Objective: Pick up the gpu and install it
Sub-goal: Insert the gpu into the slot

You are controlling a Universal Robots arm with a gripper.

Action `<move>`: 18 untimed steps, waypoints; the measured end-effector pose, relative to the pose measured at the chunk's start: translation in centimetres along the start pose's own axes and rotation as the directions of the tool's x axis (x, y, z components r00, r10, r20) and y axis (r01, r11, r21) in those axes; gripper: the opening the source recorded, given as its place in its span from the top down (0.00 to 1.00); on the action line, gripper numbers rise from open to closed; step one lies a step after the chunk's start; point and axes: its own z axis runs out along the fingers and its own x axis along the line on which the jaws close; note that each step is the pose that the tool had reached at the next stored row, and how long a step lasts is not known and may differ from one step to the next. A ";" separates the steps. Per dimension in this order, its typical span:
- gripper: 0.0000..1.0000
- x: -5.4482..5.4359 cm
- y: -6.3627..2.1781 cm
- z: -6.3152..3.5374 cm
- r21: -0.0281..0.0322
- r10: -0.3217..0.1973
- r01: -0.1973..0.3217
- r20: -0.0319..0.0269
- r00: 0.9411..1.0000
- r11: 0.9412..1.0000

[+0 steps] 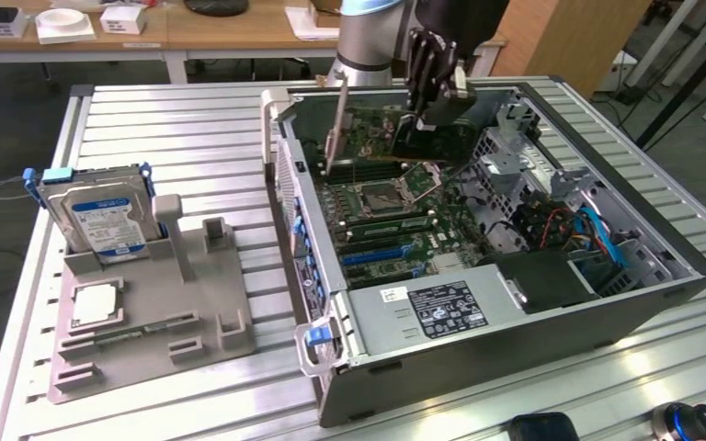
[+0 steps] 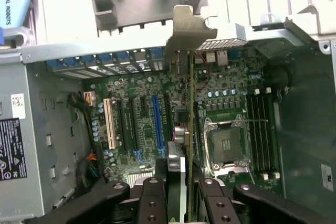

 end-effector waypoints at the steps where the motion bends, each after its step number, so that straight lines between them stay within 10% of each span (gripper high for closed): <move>1: 0.72 0.0 0.00 0.02 0.000 -0.016 0.016 -0.001 1.000 1.000; 18: 0.72 -0.1 -0.58 0.11 -0.003 -0.182 0.182 -0.009 0.983 0.983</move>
